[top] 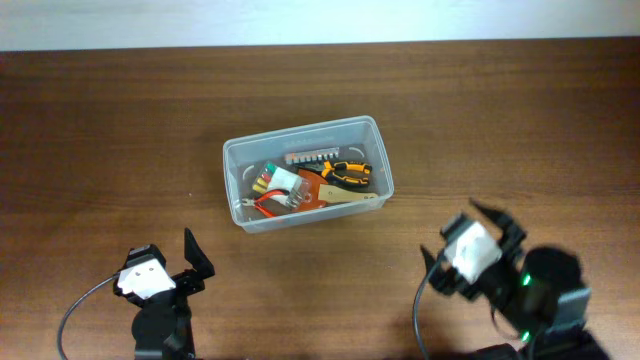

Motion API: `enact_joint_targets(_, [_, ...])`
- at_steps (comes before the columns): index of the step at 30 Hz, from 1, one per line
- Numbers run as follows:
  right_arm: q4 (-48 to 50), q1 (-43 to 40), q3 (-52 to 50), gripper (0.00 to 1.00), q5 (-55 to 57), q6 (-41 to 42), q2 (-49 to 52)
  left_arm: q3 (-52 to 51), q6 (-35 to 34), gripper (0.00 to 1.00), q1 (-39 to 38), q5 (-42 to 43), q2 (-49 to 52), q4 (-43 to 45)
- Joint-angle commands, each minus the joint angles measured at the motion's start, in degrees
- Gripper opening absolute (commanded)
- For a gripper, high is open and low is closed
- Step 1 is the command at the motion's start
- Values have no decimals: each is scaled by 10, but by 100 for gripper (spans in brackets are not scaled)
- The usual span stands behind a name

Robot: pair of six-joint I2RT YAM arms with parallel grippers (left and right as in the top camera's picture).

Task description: Pack container

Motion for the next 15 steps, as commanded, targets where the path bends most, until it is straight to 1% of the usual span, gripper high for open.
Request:
enact_joint_targets(1, [11, -14, -89, 99, -7, 10, -88, -2, 5, 99, -2, -2, -3, 0])
enact_joint_targets(4, [11, -14, -135, 99, -7, 10, -139, -2, 5, 99, -2, -2, -3, 0])
enact_joint_targets(6, [11, -14, -150, 99, -7, 10, -155, -2, 5, 99, -2, -2, -3, 0])
enact_joint_targets(15, [11, -14, -212, 99, -23, 10, -190, -2, 5, 99, -2, -2, -3, 0])
